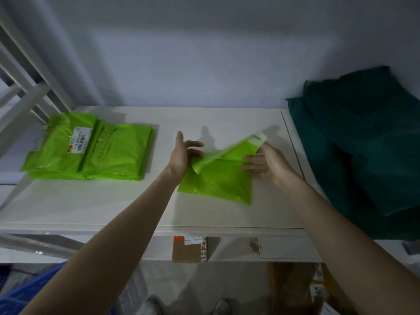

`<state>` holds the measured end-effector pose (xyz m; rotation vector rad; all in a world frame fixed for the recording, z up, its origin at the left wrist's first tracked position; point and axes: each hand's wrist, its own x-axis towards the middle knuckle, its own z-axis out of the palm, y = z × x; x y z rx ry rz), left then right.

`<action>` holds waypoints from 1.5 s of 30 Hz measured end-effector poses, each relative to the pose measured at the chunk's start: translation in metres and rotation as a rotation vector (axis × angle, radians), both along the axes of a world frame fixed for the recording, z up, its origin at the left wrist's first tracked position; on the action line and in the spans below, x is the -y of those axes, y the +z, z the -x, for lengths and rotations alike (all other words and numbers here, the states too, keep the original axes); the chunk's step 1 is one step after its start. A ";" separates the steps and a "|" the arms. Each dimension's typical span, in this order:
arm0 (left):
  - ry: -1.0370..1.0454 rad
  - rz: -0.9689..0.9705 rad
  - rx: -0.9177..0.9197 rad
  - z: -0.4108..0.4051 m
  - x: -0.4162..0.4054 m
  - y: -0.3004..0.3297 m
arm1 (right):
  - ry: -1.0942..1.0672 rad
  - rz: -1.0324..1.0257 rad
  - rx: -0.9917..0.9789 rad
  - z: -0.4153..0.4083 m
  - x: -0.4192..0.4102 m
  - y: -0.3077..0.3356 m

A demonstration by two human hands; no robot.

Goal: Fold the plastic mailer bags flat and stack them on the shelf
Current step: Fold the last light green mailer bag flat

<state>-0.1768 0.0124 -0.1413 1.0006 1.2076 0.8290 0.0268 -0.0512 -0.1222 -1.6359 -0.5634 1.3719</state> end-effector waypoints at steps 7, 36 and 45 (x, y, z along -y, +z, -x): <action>0.068 -0.111 -0.131 0.007 -0.004 -0.005 | 0.027 -0.069 0.144 0.001 0.006 -0.006; -0.039 -0.373 -0.747 0.017 0.009 -0.016 | 0.129 -0.062 0.638 0.021 0.020 -0.017; -0.089 -0.489 -0.881 0.016 0.013 -0.020 | 0.173 -0.170 0.890 0.027 0.029 -0.016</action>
